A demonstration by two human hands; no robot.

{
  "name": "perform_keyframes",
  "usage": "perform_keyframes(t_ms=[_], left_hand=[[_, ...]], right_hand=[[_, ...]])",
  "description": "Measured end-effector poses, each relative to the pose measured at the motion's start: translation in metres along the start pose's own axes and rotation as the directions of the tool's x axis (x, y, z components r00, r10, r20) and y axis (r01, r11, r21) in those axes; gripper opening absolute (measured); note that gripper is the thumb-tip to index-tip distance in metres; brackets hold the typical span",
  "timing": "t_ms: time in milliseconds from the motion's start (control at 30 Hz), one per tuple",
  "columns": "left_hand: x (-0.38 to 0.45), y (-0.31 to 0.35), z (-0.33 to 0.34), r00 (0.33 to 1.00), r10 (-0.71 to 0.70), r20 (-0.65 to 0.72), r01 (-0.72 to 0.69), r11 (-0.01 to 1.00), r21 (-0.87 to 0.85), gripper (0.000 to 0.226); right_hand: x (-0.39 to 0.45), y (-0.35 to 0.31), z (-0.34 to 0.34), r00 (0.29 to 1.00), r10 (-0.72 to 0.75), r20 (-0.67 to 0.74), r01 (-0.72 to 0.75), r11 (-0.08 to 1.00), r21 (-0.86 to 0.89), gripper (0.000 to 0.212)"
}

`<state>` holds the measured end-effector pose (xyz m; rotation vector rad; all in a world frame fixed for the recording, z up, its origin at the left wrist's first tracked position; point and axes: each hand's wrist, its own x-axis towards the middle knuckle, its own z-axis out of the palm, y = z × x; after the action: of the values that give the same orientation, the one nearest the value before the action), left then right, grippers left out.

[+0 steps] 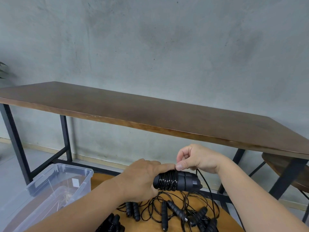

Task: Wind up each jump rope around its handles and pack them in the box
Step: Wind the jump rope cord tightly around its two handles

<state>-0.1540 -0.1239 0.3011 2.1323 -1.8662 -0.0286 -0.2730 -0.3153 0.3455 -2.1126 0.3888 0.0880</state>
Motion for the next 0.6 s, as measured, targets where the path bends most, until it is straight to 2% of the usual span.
perform_keyframes(t_ms=[267,433,600], left_hand=[[-0.003,0.005,-0.005,0.999,-0.053,0.001,0.053,0.993,-0.102,0.088],[-0.007,0.004,-0.007,1.000,-0.019,0.018,0.021,0.991,-0.133,0.093],[-0.009,0.005,-0.007,0.998,-0.024,0.063,0.035,0.982,-0.187,0.091]], right_hand=[[0.010,0.025,0.011,0.997,0.003,0.077,-0.035,0.905,0.424,0.013],[0.013,0.034,0.015,0.998,0.015,0.061,-0.044,0.864,0.502,0.021],[0.008,0.044,0.022,0.999,0.032,0.006,-0.030,0.841,0.540,0.015]])
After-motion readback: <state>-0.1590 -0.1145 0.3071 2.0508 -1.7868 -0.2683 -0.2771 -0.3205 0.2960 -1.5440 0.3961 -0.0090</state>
